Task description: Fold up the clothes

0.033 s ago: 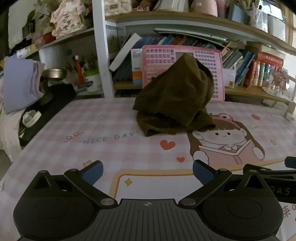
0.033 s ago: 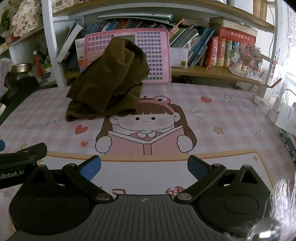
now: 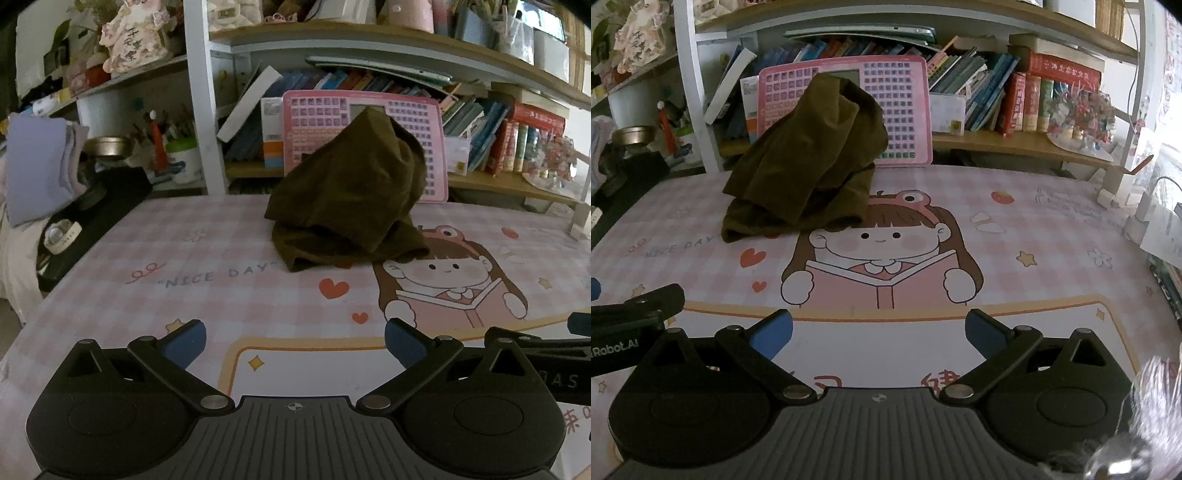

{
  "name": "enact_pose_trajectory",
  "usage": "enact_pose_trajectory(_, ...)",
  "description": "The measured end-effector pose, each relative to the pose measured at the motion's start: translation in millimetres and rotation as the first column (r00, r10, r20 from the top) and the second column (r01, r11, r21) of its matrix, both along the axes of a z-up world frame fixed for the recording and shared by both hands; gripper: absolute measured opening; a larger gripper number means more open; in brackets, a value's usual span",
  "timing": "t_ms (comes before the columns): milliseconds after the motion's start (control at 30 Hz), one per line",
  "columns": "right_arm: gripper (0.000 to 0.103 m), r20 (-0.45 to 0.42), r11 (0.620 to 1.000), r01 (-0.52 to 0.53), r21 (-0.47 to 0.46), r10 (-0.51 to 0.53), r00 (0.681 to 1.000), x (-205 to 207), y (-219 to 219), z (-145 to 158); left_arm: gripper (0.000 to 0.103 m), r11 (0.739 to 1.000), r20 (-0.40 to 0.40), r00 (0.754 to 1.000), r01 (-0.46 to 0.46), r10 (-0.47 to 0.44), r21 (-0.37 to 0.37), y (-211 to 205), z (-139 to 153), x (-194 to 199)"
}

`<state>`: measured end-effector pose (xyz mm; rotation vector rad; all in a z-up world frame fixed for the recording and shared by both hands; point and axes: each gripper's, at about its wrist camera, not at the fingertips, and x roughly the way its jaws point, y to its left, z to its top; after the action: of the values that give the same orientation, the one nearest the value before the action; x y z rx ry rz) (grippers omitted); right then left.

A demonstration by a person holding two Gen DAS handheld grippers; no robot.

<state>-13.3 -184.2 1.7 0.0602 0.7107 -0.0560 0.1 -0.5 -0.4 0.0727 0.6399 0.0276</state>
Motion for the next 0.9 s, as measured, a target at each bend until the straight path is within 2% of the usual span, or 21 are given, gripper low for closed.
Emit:
enact_pose_trajectory(133,0.101,-0.004,1.000,-0.001,0.013,0.001,1.000,0.0,0.1,0.1,0.103,1.000,-0.017,1.000,-0.007,0.007,0.016,-7.9,2.9,-1.1)
enact_pose_trajectory(200,0.101,-0.001,1.000,0.001,0.007,-0.001,1.000,-1.1,0.5,-0.2,0.103,1.000,-0.042,0.999,-0.002,0.002,-0.002,-7.6,5.0,5.5)
enact_pose_trajectory(300,0.101,-0.002,1.000,0.001,0.007,-0.001,1.000,-2.5,-0.6,0.0,0.103,1.000,-0.025,1.000,0.006,-0.007,-0.028,0.9,-0.5,1.5)
enact_pose_trajectory(900,0.101,-0.021,1.000,0.005,0.009,-0.005,1.000,2.0,-2.1,-2.0,0.103,0.999,-0.052,0.999,0.014,-0.016,-0.029,-0.7,-4.9,2.0)
